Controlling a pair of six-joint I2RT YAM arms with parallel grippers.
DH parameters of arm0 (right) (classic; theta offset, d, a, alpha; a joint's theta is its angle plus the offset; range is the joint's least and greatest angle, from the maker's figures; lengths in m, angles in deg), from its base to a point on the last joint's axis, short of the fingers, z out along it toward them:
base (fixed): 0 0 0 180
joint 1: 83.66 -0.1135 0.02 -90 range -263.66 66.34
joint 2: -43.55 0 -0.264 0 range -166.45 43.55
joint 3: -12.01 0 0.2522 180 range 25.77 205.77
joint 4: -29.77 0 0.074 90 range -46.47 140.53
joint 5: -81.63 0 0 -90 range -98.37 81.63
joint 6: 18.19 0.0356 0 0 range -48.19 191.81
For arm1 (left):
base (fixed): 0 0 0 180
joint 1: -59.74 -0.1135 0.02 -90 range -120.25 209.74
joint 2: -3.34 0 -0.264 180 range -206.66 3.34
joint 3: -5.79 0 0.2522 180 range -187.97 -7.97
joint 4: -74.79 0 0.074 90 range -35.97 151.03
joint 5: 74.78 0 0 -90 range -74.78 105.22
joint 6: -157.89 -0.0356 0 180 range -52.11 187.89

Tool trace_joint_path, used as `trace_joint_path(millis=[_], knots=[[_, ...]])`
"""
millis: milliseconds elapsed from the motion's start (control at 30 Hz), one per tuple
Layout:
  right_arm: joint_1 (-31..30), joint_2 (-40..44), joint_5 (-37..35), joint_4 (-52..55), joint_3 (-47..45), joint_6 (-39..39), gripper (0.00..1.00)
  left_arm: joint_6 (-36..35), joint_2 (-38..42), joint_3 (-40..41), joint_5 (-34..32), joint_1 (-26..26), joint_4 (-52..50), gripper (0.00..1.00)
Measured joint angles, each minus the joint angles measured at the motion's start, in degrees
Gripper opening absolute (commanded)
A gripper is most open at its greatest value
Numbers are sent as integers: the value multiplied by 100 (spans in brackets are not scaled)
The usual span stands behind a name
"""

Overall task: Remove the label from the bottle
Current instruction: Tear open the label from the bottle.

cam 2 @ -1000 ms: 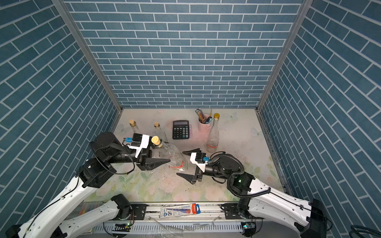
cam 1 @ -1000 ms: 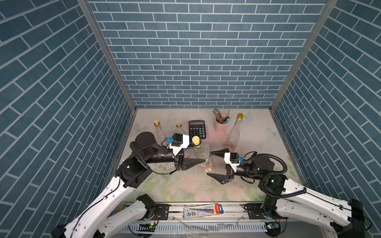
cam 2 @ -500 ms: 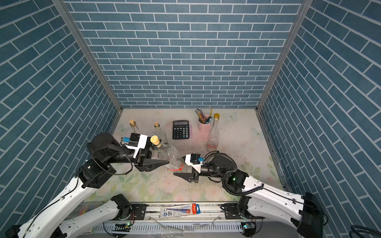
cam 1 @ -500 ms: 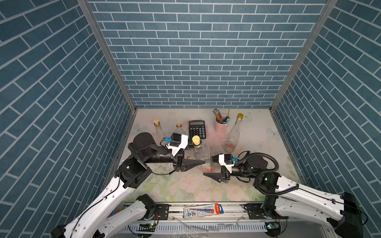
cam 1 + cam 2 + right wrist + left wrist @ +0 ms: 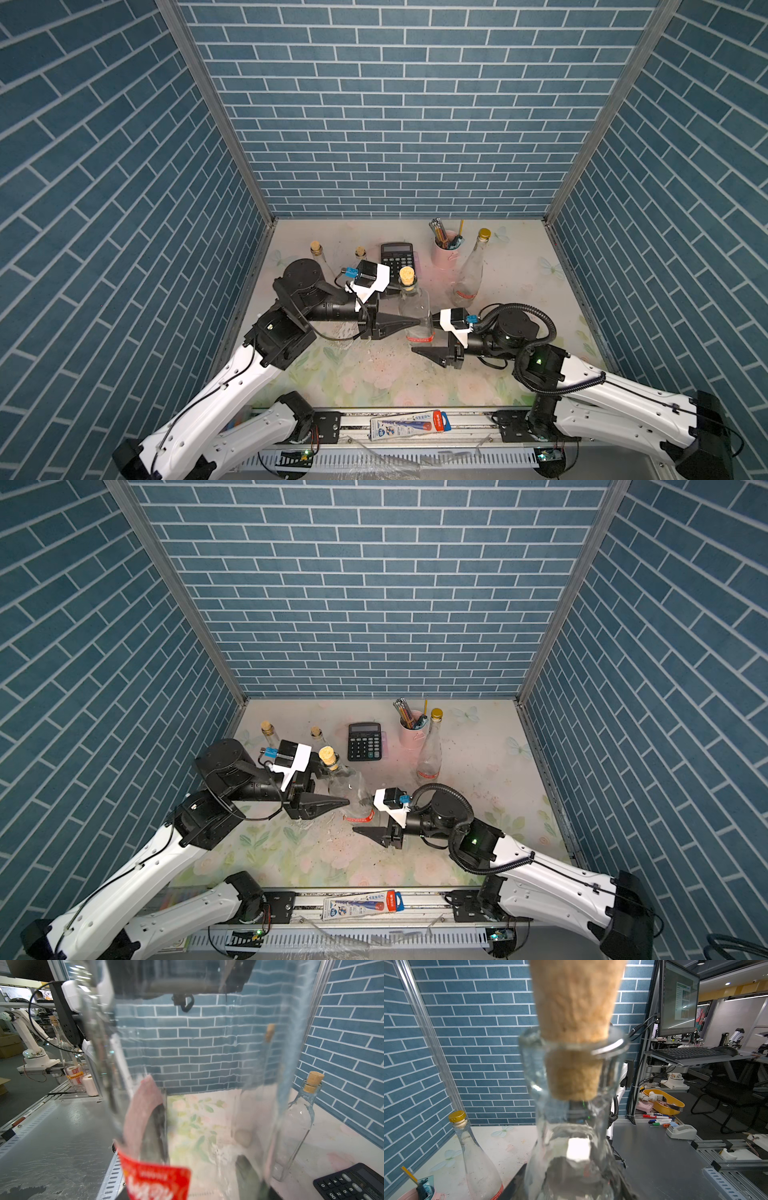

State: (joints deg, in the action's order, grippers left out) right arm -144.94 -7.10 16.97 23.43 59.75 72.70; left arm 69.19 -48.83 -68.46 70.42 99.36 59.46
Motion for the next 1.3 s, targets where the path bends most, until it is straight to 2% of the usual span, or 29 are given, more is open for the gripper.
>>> trace_joint_path(millis=[100,300,400,500,967,1300], knots=[[13,-37,-199,39,17,15,0,-9,-103,-4,-166,-15,15,78],[50,-33,-431,127,20,17,0,15,-175,-4,-468,-46,-76,77],[59,-35,-459,175,31,17,0,-11,-175,-4,-509,-48,-116,79],[70,-33,-457,192,48,17,0,-74,-201,-4,-516,-48,-146,99],[118,-120,-616,317,393,17,0,114,-297,-7,-645,-55,13,99],[133,-485,-1440,638,713,35,0,363,-439,-2,-1276,35,382,99]])
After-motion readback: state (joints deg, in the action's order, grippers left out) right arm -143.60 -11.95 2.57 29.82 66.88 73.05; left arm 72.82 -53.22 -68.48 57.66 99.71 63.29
